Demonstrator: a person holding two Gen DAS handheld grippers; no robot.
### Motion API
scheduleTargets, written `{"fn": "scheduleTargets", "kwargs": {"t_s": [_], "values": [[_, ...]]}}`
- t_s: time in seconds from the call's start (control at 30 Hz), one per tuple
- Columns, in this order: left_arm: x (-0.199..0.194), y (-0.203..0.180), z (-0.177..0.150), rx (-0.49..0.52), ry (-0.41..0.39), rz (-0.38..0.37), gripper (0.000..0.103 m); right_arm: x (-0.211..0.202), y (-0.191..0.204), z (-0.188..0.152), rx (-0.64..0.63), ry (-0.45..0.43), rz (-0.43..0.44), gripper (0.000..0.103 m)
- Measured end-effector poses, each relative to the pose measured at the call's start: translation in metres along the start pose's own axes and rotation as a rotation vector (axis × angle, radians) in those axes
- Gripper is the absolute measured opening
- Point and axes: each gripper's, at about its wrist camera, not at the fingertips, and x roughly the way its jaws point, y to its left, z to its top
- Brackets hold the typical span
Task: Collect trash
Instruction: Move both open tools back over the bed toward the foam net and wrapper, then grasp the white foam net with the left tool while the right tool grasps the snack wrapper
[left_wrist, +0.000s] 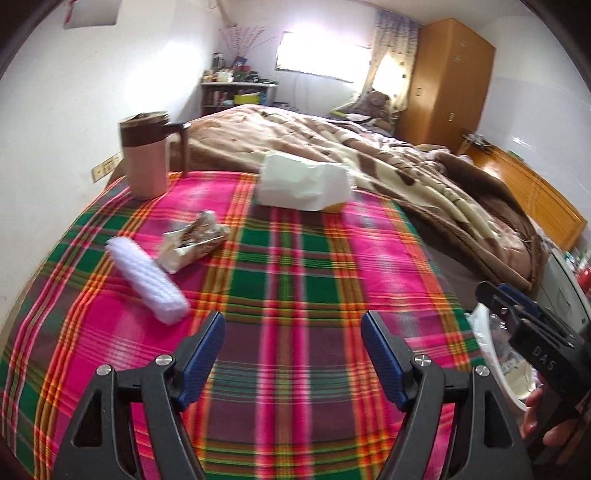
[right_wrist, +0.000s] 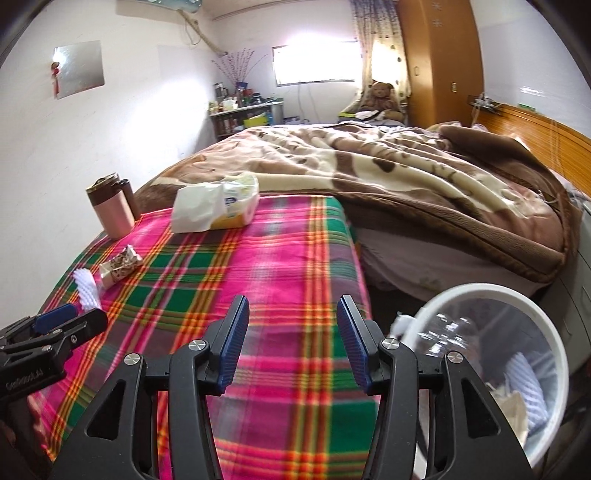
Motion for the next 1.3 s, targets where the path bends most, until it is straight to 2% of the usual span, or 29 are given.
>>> {"fn": "scheduleTargets", "kwargs": {"t_s": [0.23, 0.4, 0.47, 0.63, 0.8, 0.97, 1.3], "values": [[0.022, 0.053, 0.002, -0.097, 0.033, 0.097, 0.078, 0.022, 0.025, 0.008, -0.037, 0.029, 0.052, 0.051], [0.034, 0.083, 0.007, -0.177, 0.046, 0.126, 0.078, 0.037, 0.044, 0.015, -0.041, 0.051, 0.095, 0.051], [0.037, 0.088, 0.01, -0.177, 0.037, 0.132, 0.078, 0.042, 0.051, 0.018, -0.046, 0.059, 0.108, 0.051], [0.052, 0.103, 0.016, -0.217, 0.081, 0.128, 0.078, 0.054, 0.067, 0.021, -0.055, 0.079, 0.133, 0.051], [0.069, 0.107, 0.016, -0.21, 0.153, 0.108, 0.078, 0.068, 0.085, 0.027, -0.056, 0.106, 0.162, 0.051], [0.065, 0.111, 0.017, -0.186, 0.145, 0.123, 0.078, 0.082, 0.102, 0.03, -0.058, 0.143, 0.195, 0.051], [0.054, 0.144, 0.016, -0.17, 0.157, 0.164, 0.078, 0.109, 0.136, 0.029, -0.056, 0.226, 0.262, 0.051]]}}
